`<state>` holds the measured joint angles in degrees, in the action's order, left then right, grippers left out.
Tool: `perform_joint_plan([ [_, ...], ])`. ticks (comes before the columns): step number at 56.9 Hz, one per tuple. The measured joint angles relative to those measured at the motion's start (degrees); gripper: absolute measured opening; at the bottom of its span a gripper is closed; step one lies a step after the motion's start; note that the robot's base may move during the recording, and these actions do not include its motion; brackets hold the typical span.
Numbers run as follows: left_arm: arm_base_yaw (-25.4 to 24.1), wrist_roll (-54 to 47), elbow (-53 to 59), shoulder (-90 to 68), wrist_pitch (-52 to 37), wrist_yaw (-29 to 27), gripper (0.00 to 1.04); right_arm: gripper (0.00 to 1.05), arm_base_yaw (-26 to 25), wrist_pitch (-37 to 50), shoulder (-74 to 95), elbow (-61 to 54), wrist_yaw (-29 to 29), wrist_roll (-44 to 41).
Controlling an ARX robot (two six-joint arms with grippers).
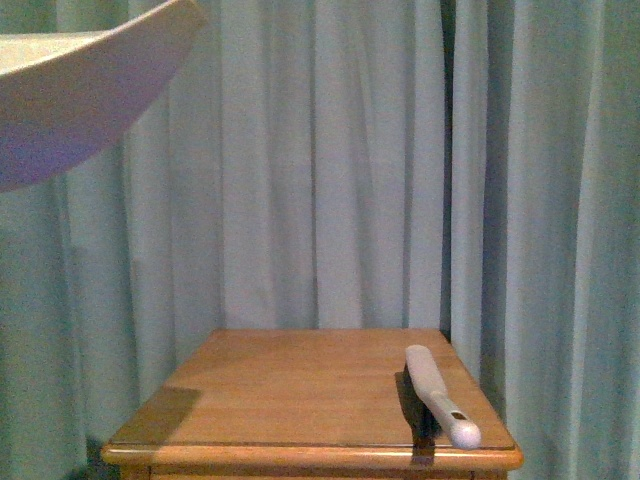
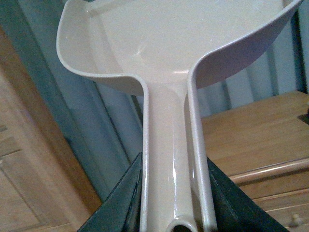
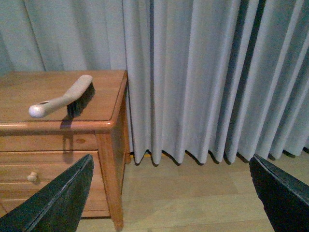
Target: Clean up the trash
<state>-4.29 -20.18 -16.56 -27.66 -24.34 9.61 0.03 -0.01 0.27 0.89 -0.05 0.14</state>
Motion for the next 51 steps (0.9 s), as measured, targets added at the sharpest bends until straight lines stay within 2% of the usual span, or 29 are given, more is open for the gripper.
perform_joint_plan([
  [10,-14.27,4.42,1.01,4.11,1.66,12.20,0.29,0.97,0.00,0.00,0.00,0.00,0.00,0.00],
  [13,-17.18,6.32,1.01,4.50,2.16,14.49,0.29,0.97,0.00,0.00,0.00,0.00,0.00,0.00],
  [14,-17.97,6.75,1.01,4.59,2.27,14.82,0.29,0.97,0.50,0.13,0.28,0.00,1.77,-0.33],
  [16,-18.62,7.26,1.01,4.66,2.29,14.84,0.29,0.97,2.78,1.11,1.90,0.09,9.18,-1.81],
  [18,-19.10,8.26,1.03,4.66,2.36,14.80,0.29,0.97,8.46,2.14,7.82,1.27,24.17,-2.71],
  [22,-19.34,8.79,1.03,4.74,2.36,15.08,0.29,0.97,11.56,2.25,16.66,3.72,32.22,-1.18],
  [27,-19.34,9.03,1.03,4.76,2.36,15.39,0.29,0.97,11.76,2.78,27.34,8.76,30.56,2.29],
  [36,-19.34,9.16,1.03,4.76,2.36,15.34,0.29,0.97,14.34,2.62,46.56,24.41,21.77,7.54],
  [46,-19.34,9.20,1.03,4.79,2.36,15.37,0.29,0.97,17.90,-2.95,65.57,43.15,14.56,12.98],
  [51,-19.34,9.20,1.03,4.79,2.36,15.32,0.29,0.97,19.63,-7.06,74.88,52.83,13.00,16.20],
])
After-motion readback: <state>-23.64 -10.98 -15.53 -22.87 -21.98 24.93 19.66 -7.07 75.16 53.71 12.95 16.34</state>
